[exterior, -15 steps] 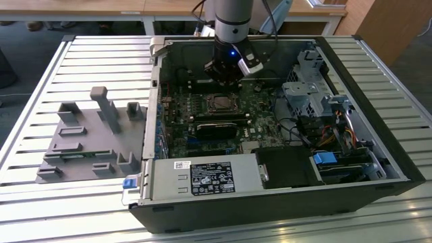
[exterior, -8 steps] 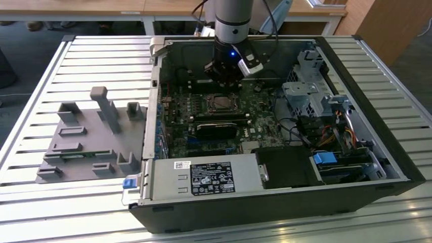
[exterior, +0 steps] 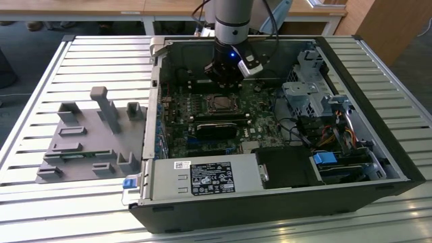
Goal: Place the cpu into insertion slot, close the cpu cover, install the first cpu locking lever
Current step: 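Install the first cpu locking lever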
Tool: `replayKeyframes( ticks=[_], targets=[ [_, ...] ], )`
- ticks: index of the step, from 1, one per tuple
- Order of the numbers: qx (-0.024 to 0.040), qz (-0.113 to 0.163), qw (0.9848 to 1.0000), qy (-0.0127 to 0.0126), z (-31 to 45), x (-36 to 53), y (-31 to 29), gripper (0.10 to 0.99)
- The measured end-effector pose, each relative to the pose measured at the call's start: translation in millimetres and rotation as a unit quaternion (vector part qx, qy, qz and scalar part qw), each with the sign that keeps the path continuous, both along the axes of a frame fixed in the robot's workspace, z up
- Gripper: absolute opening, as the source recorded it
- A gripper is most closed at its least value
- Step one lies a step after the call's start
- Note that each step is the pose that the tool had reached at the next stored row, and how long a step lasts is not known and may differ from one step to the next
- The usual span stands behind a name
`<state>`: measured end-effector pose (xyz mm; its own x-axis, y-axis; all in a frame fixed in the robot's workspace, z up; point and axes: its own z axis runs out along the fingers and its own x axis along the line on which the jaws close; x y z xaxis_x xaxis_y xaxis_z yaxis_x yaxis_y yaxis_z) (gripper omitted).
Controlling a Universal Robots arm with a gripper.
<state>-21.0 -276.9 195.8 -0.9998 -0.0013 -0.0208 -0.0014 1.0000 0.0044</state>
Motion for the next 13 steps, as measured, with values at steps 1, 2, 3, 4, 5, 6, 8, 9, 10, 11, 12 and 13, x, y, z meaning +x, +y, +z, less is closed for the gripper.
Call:
replayKeyframes(
  ticks=[1,2,3,4,5,6,8,9,10,11,12,13],
  targets=[
    [-0.0003,0.0,1.0,0.0002,-0.8,-0.1,-0.1,0.106],
    [-0.0002,0.0,1.0,0.0001,-1.3,-0.1,-0.1,0.106],
    [0.0,0.0,1.0,0.0,-1.4,-0.1,-0.2,0.106],
    [0.0001,0.0,1.0,0.0,-1.4,-0.1,-0.2,0.106],
    [0.0001,0.0,1.0,0.0,-1.4,-0.1,-0.2,0.106],
    [0.0002,0.0,1.0,0.0,-1.4,-0.1,-0.2,0.106],
    [0.0004,0.0,1.0,-0.0002,-0.5,0.0,0.0,0.106],
    [0.001,0.0,1.0,-0.0007,0.4,0.2,0.3,0.106],
    [0.0018,0.0,1.0,-0.0011,1.6,0.3,0.5,0.106],
    [0.0016,0.0,1.0,-0.0009,3.4,0.3,0.5,0.106],
    [0.0012,0.0,1.0,-0.0006,5.1,0.2,0.3,0.106],
    [0.0014,0.0,1.0,-0.0005,7.1,0.1,0.2,0.106]
  ],
)
